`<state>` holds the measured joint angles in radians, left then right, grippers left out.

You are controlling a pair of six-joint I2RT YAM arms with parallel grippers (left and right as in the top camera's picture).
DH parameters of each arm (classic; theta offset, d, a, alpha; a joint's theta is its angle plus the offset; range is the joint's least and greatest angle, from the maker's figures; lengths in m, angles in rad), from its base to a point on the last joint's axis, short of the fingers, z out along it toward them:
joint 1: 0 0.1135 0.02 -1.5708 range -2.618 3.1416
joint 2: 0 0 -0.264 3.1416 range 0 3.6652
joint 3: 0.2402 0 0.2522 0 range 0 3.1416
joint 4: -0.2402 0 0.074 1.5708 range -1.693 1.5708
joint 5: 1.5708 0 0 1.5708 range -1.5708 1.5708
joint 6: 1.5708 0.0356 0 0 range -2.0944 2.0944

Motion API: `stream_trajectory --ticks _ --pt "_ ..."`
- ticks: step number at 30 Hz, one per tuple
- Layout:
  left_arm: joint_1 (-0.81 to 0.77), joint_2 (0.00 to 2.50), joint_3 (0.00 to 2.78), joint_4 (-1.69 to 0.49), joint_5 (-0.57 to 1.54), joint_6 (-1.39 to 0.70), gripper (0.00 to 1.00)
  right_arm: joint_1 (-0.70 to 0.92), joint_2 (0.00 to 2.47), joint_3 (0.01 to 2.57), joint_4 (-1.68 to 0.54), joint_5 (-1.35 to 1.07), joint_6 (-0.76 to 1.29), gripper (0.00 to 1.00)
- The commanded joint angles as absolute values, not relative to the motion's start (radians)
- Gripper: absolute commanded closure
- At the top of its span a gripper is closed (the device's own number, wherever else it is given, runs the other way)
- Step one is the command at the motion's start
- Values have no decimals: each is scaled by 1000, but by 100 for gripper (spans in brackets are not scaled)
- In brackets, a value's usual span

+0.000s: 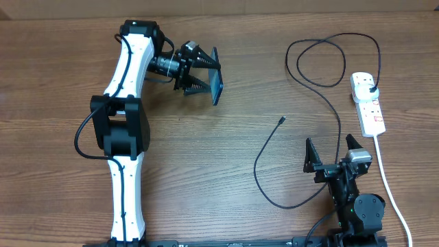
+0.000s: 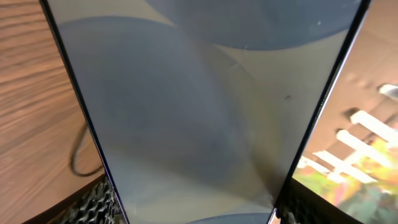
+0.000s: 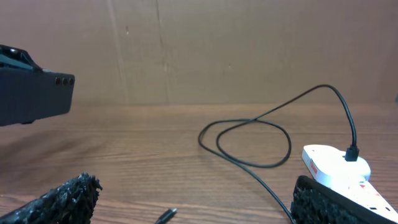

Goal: Plug charger to phone and switch on socket

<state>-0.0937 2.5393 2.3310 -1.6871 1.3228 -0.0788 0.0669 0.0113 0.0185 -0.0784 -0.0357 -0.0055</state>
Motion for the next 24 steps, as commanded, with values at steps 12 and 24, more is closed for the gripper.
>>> stream_trajectory --ticks 12,24 --pt "-94 2541 2359 -1691 1583 -158 27 68 7 28 368 -339 356 0" --pt "-93 2541 2359 -1691 1583 -268 27 68 561 710 -403 -150 96 0"
